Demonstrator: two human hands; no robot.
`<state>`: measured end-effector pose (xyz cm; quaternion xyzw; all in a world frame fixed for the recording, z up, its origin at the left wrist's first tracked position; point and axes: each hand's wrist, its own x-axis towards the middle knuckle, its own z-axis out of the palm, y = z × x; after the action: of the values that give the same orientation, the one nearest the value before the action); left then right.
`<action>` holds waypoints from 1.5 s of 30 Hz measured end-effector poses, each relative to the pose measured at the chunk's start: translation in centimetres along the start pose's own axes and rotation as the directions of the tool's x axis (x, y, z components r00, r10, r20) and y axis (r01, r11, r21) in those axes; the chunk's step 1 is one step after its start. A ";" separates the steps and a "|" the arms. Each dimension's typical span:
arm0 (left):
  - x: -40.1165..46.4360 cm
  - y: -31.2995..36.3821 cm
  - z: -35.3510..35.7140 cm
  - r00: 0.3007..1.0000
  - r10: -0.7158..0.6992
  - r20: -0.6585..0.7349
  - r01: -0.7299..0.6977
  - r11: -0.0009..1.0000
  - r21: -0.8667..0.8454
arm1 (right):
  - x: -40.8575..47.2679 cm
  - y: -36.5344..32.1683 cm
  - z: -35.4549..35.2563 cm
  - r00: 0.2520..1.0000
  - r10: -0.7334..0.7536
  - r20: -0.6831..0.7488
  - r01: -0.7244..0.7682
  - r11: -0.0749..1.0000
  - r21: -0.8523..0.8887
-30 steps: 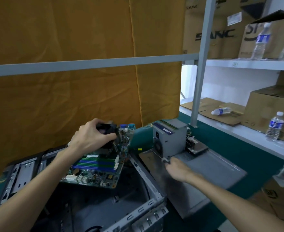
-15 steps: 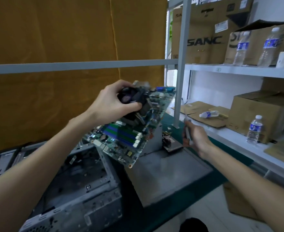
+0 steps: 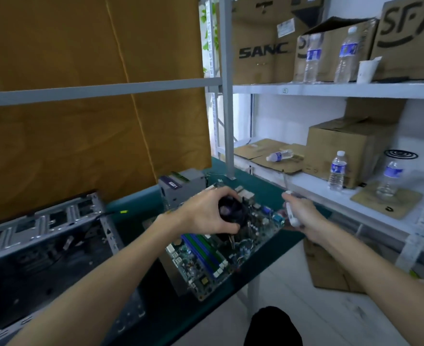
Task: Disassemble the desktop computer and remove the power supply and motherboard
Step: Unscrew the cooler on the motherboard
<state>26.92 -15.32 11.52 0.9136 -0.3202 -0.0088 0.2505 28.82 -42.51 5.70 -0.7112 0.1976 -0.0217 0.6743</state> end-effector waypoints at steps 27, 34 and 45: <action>-1.6 -6.4 9.1 0.887 -0.325 -0.328 0.320 0.945 -0.072 | -4.2 -2.8 1.9 0.770 -0.383 0.510 0.625 0.614 -0.482; -3.5 -6.0 9.9 0.938 -0.018 -0.346 0.010 1.000 -0.025 | -6.4 -4.0 2.1 0.746 -0.430 0.509 0.666 0.514 -0.541; -4.7 -6.7 11.0 0.932 -0.074 -0.355 -0.011 0.972 -0.233 | -8.4 -7.6 7.6 0.650 -0.468 0.598 0.755 0.313 -0.576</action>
<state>25.17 -13.02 -1.84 0.8692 -0.2507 0.1180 0.4096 25.30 -32.56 14.37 -0.9421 -0.2171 -0.0742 0.2447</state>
